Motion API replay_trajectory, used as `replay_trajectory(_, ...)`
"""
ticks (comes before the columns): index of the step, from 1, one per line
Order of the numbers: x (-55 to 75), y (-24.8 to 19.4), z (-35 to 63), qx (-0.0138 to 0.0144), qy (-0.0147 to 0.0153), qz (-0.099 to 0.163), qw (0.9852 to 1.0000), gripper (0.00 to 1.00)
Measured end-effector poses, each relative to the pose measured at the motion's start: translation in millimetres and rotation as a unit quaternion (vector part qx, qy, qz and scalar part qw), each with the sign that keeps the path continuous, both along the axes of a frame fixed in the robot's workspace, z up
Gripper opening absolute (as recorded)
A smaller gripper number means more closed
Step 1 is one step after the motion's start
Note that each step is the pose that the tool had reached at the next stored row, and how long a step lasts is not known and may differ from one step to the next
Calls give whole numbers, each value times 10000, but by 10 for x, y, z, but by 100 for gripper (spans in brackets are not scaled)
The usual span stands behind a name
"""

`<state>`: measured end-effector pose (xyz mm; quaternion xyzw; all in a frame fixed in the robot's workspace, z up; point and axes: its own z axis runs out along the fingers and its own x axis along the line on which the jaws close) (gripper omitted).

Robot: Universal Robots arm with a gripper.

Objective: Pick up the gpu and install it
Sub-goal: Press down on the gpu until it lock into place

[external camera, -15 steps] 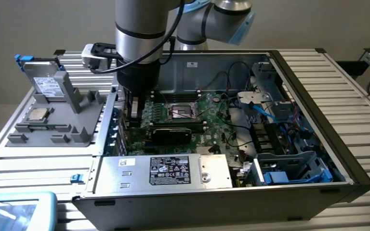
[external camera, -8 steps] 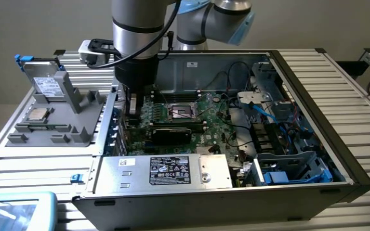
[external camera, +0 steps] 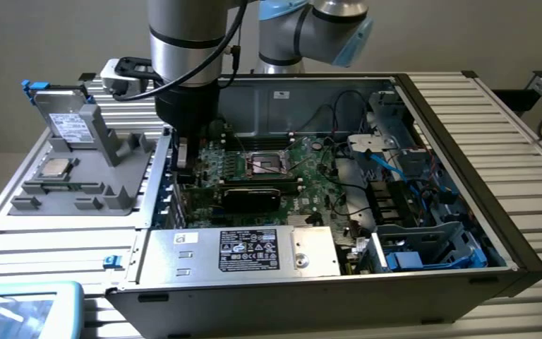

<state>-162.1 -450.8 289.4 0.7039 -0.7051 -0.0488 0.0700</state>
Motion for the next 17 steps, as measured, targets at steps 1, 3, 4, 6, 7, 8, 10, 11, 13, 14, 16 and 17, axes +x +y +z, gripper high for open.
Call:
replay_trajectory(1, -13, 1, 0, -1, 0, 0, 10000, 12)
replay_trajectory(3, -41, 2, -2, -4, -3, 2, 10000, 12)
replay_trajectory(4, -52, 3, -2, -4, -3, 3, 10000, 12)
replay_trajectory(6, -63, 3, 0, -7, 1, 0, 10000, 12)
replay_trajectory(7, -63, 3, -2, -8, 1, 0, 10000, 12)
replay_trajectory(8, -64, 2, -7, -10, 3, 0, 10000, 12)
replay_trajectory(10, -59, 2, -33, -9, 3, 0, 10000, 12)
replay_trajectory(11, -52, 3, -40, -8, 5, -1, 10000, 12)
replay_trajectory(13, -1, 3, -43, -7, 7, -1, 10000, 12)
replay_trajectory(14, 32, 3, -45, -7, 6, 1, 10000, 12)
replay_trajectory(16, 96, 3, -47, -7, 11, 1, 10000, 12)
replay_trajectory(17, 131, 3, -51, -8, 14, 1, 10000, 12)
